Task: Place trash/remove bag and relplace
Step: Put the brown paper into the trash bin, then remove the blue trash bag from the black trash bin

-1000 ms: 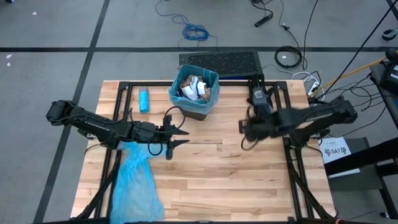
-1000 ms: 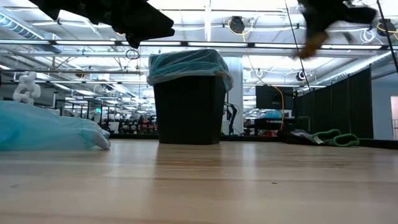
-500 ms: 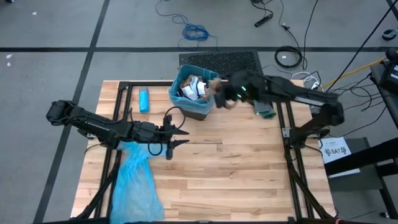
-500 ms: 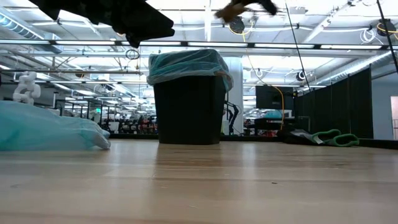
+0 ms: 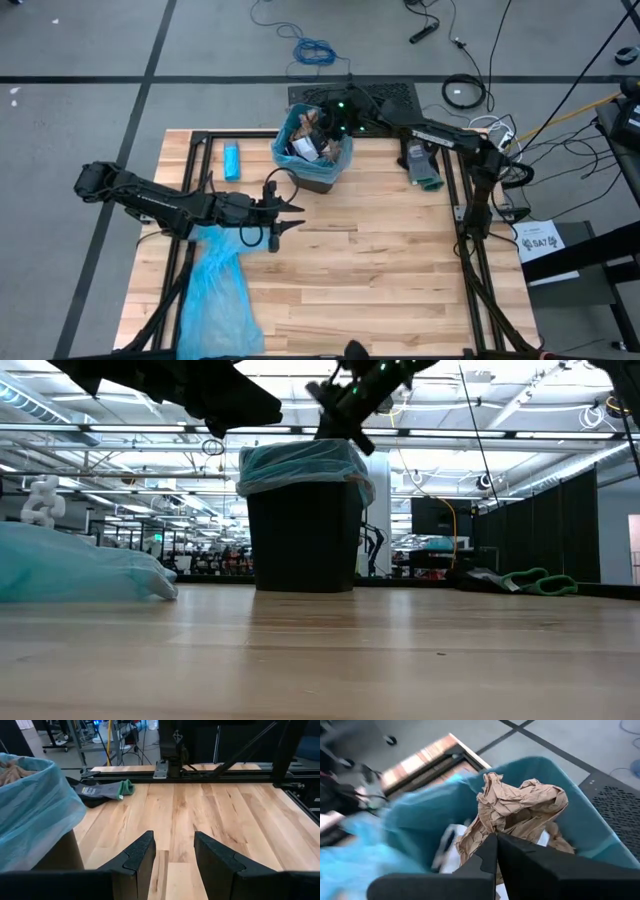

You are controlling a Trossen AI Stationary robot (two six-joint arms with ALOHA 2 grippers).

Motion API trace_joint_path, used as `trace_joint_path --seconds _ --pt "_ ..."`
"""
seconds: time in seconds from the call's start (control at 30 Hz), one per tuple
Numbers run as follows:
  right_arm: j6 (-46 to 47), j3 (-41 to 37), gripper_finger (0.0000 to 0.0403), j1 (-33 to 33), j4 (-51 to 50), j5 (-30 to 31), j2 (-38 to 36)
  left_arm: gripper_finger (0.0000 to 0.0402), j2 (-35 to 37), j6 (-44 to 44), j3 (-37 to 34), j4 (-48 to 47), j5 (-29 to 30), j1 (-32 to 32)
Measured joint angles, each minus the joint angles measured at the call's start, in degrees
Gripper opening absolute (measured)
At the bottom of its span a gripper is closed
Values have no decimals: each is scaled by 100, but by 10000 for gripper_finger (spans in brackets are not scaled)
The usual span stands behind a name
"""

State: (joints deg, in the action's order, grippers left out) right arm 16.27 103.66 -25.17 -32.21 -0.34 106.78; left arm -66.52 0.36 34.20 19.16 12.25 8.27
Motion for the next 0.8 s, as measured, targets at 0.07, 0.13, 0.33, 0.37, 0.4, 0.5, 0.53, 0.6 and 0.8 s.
trace_joint_path --seconds 0.07,0.13,0.33,0.37,0.4,0.5,0.53,0.6,0.8 --pt "-145 2 4 -59 29 -2 115 141 0 2 0 5 0 2" --pt "-240 2 13 -115 33 -4 142 141 0 2 0 4 0 5" --pt "-351 11 69 -151 -65 -4 144 141 0 6 0 -4 0 5" --pt "-351 11 80 -146 -67 -4 125 141 0 22 0 -7 20 5" --pt "-350 11 91 -137 -93 -4 102 141 0 49 0 -14 56 3" --pt "-167 13 123 -83 -117 -4 57 141 0 59 0 -62 129 -23" --pt "-85 13 133 -54 -142 -6 53 141 0 59 0 -63 131 -43" --pt "18 13 149 -15 -141 -4 41 141 0 57 0 -67 135 -93" --pt "231 11 175 26 -610 169 -187 141 0 9 0 -223 166 -278"
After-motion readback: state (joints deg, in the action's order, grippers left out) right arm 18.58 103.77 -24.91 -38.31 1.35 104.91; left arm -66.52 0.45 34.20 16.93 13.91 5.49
